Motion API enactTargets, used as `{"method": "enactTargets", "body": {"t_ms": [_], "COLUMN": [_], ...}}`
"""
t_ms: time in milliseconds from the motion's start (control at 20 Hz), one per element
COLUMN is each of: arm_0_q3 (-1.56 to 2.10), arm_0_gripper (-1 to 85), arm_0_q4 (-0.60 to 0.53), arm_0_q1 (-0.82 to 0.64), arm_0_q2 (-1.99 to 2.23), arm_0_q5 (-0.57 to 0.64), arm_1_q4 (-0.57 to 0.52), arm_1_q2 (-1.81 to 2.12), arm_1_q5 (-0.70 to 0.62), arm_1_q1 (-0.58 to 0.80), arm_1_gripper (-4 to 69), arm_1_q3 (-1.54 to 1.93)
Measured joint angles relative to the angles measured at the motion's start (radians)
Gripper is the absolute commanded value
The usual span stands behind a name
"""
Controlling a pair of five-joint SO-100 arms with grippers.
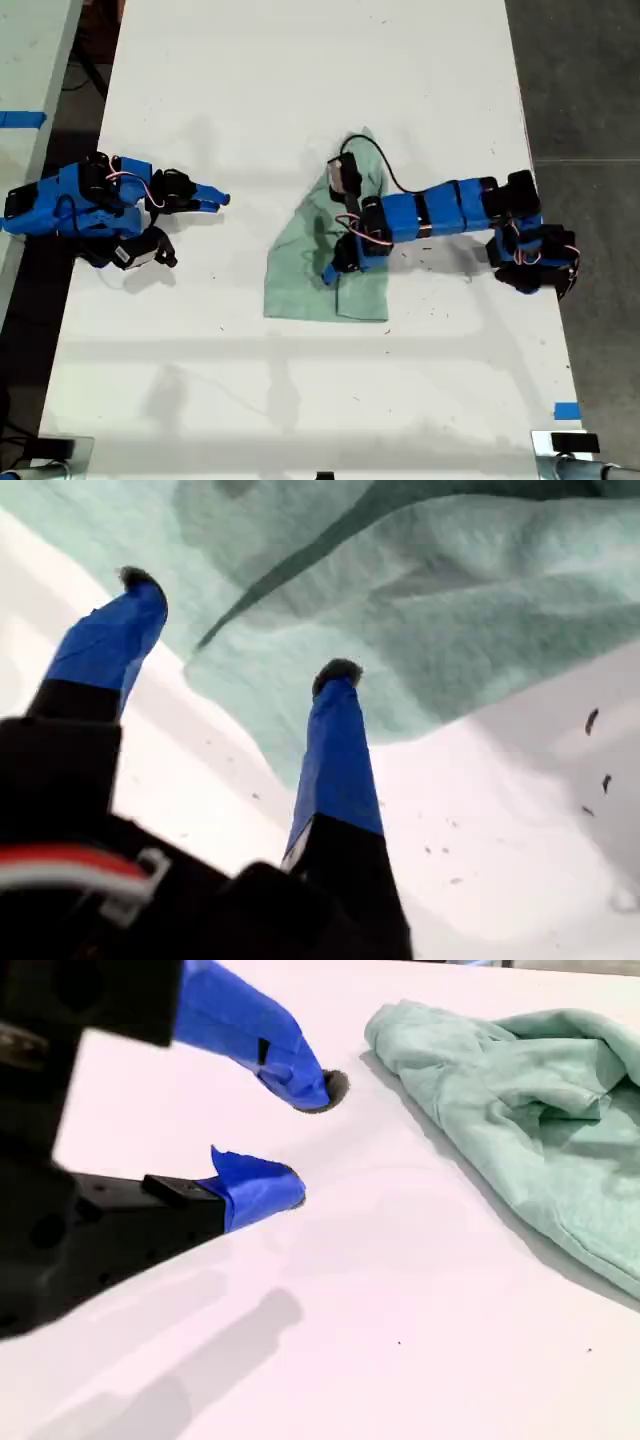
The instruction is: Fold t shirt
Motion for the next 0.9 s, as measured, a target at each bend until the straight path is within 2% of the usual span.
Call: {"method": "enactTargets", "body": {"t_ms": [150, 300, 400, 550, 600, 700, 750, 800, 900], "arm_0_q3": [0.0, 0.0, 0.0, 0.0, 0.0, 0.0, 0.0, 0.0, 0.0], "arm_0_gripper": [12.1, 12.1, 12.1, 12.1, 12.1, 12.1, 12.1, 12.1, 12.1], "arm_0_q4": [0.0, 0.0, 0.0, 0.0, 0.0, 0.0, 0.0, 0.0, 0.0], "arm_0_q1": [0.0, 0.0, 0.0, 0.0, 0.0, 0.0, 0.0, 0.0, 0.0], "arm_0_q2": [0.0, 0.0, 0.0, 0.0, 0.0, 0.0, 0.0, 0.0, 0.0], "arm_0_q5": [0.0, 0.0, 0.0, 0.0, 0.0, 0.0, 0.0, 0.0, 0.0], "arm_1_q4": [0.04, 0.037, -0.084, -0.365, -0.486, -0.715, -0.764, -0.752, -0.653], "arm_1_q2": [0.275, 0.623, 0.867, 1.152, 1.244, 1.433, 1.532, 1.611, 1.812], "arm_1_q5": [0.041, 0.112, 0.124, 0.127, 0.106, 0.049, 0.037, 0.038, -0.018], "arm_1_q1": [-0.006, -0.006, -0.003, -0.002, -0.002, 0.017, 0.029, 0.037, 0.057], "arm_1_gripper": [25.8, 21.9, 18.6, 3.4, 0.7, 0.7, 0.7, 0.8, 0.9], "arm_1_q3": [0.153, 0.508, 0.818, 1.335, 1.506, 1.822, 1.93, 1.996, 2.04]}}
